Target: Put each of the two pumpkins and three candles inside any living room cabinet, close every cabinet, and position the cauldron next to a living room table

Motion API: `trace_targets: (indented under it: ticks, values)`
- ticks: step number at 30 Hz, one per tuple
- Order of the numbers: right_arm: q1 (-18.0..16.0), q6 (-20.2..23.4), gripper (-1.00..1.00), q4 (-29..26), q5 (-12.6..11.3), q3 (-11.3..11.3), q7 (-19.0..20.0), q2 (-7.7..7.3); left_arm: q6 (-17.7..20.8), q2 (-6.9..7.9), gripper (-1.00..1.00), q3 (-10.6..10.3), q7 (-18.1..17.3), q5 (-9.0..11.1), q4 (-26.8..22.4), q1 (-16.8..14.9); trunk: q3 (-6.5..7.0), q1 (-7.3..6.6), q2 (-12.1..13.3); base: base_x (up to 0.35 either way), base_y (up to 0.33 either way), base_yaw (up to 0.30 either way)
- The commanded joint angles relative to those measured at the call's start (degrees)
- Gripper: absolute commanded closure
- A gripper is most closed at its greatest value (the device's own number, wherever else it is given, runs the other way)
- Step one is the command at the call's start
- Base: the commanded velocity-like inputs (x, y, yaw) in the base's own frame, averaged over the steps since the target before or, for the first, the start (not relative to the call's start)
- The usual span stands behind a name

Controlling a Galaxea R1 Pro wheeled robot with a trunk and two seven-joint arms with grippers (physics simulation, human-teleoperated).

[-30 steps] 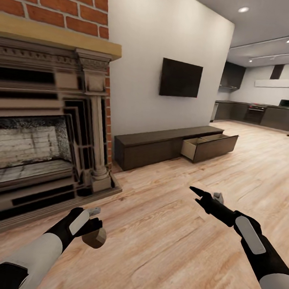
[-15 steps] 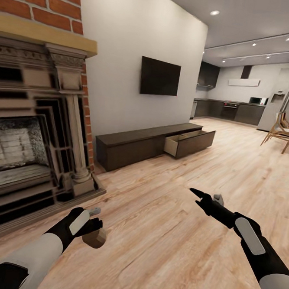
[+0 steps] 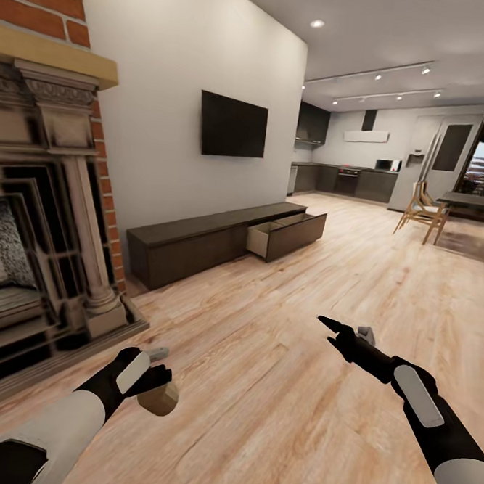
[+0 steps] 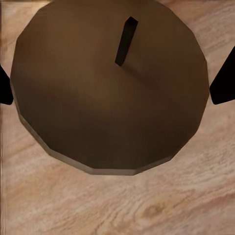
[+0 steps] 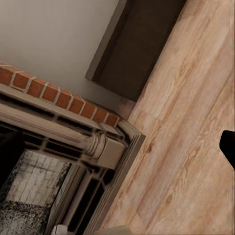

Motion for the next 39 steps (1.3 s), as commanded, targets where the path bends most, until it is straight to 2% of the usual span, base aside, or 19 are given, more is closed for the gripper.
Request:
trace_targets:
  ticks: [1,10,19,30,34,39]
  values:
    - [-0.1,0.1,-1.0,0.0,-0.2,0.1,0.1,-0.03,0.2,0.08,1.0,-0.5,0.7,0.5,-0.2,0.0,-0.06,-0.01,0.0,0.0,0.0,-0.278]
    - [-0.1,-0.1,-1.0,0.1,-0.2,0.1,0.1,-0.03,0.2,0.08,1.0,-0.5,0.7,0.5,-0.2,0.0,-0.06,-0.01,0.0,0.065,0.0,-0.278]
    - [-0.1,-0.4,-1.0,0.1,-0.1,0.1,-0.1,0.02,0.2,0.08,1.0,-0.5,0.7,0.5,-0.2,0.0,-0.06,-0.01,0.0,0.254,0.0,-0.261]
    - [-0.1,-0.6,-1.0,0.4,0.0,0.1,-0.3,-0.02,0.2,0.03,1.0,-0.5,0.8,0.5,-0.2,0.0,-0.06,-0.01,0.0,0.321,0.0,-0.025]
    - [-0.1,-0.6,-1.0,0.4,0.0,0.1,-0.2,-0.01,0.2,0.02,1.0,-1.7,0.7,0.5,-0.2,0.0,-0.06,-0.01,0.0,0.323,0.0,0.0]
    - [-0.1,-0.6,-1.0,0.5,-0.1,0.1,-0.3,-0.03,0.1,0.0,1.0,-2.1,0.7,0.5,-0.2,0.0,-0.06,-0.01,0.0,0.323,0.0,0.0]
